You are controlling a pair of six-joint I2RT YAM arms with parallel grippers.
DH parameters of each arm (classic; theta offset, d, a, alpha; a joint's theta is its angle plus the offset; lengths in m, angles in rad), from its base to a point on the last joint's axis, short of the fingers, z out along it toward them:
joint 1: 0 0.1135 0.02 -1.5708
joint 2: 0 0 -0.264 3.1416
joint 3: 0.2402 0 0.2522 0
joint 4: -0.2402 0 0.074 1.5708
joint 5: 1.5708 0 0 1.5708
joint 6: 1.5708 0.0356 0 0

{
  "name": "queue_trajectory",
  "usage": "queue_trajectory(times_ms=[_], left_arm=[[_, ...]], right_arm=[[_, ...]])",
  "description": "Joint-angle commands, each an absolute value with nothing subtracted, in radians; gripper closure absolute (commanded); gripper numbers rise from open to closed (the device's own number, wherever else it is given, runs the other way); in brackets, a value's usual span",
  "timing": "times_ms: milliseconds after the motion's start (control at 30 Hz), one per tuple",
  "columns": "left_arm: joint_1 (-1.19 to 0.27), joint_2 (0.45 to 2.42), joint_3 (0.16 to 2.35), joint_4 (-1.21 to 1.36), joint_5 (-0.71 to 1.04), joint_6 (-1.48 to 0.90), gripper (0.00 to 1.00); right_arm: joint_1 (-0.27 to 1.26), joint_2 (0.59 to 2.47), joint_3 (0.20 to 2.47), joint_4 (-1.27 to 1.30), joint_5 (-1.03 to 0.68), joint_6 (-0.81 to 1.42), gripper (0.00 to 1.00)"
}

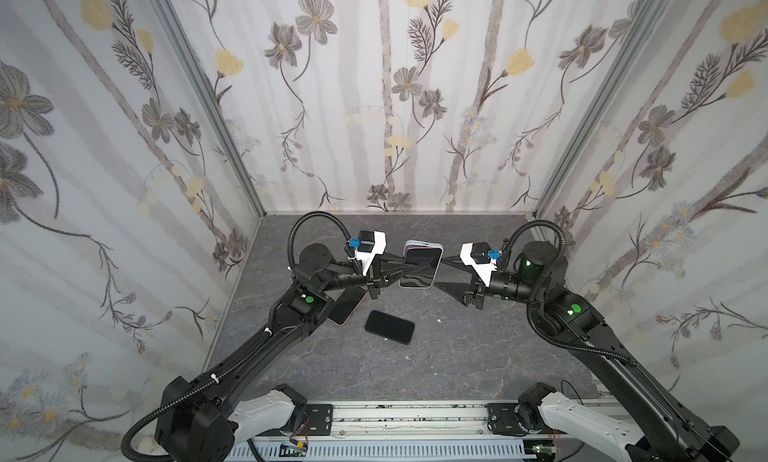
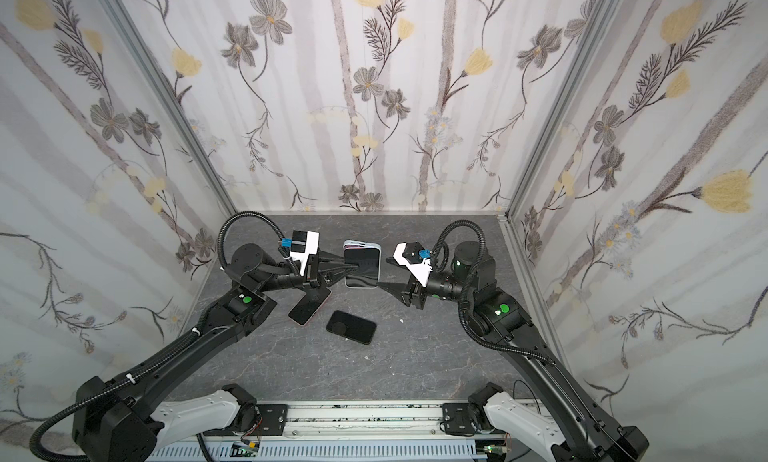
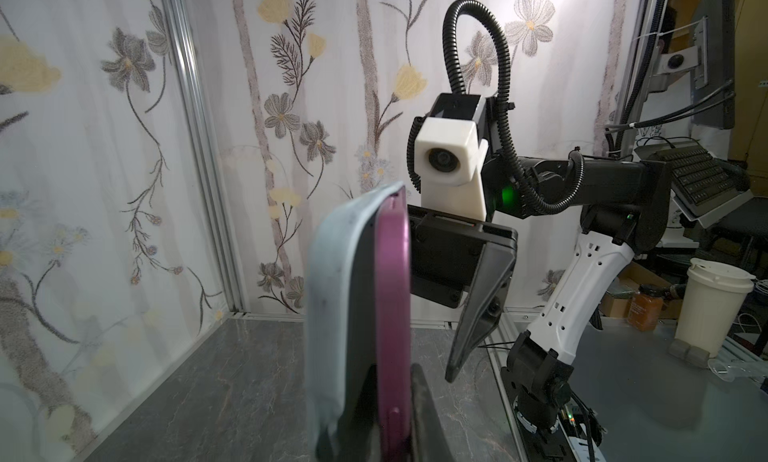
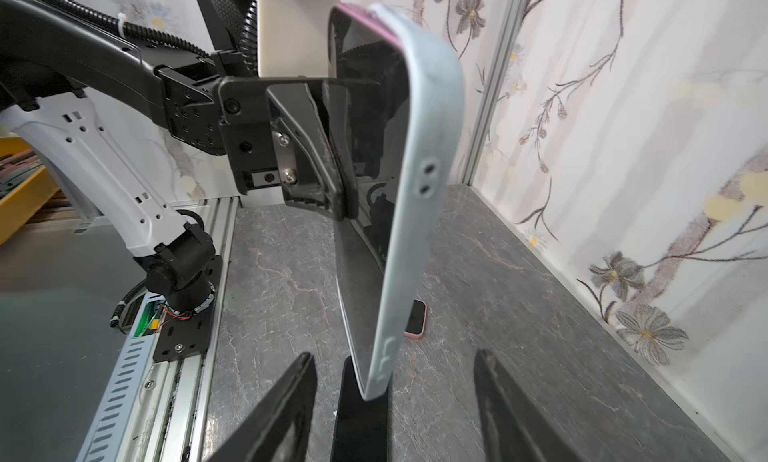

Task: Take the phone out of the phone case
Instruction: 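Release the right gripper and move it to grasp the case's lower end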

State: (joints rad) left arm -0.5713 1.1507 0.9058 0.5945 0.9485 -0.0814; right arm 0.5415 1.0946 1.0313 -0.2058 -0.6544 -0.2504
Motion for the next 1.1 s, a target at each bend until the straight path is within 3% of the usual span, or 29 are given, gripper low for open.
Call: queue_trajectory(times_ms=[0,133,367,500,1067], left_arm=[[-0.560,1.150,0.914,0.574,0.933,-0.021,1.00],[-0.559,1.167,0.968,0.397,0.900,0.111,1.00],[-0.592,1.152,0.986,0.203,0.761,0.362,1.00],[-0.628,1.140,0.962,0.195,0.697,0.458,1.00],[-0.724,1.209,1.030,0.025,0.634,0.637,1.00]], right_arm=[[0.531,1.053,1.011,-0.156,-0.539,-0.219,0.37],[0.485,1.022,1.013,-0.136,-0.483,-0.146,0.36],[0.382,1.117,1.167,-0.216,-0.673,-0.025,0.35],[0.389,1.207,1.295,-0.384,-0.740,-0.111,0.35],[0.527,1.413,1.567,-0.814,-0.625,-0.363,0.37]])
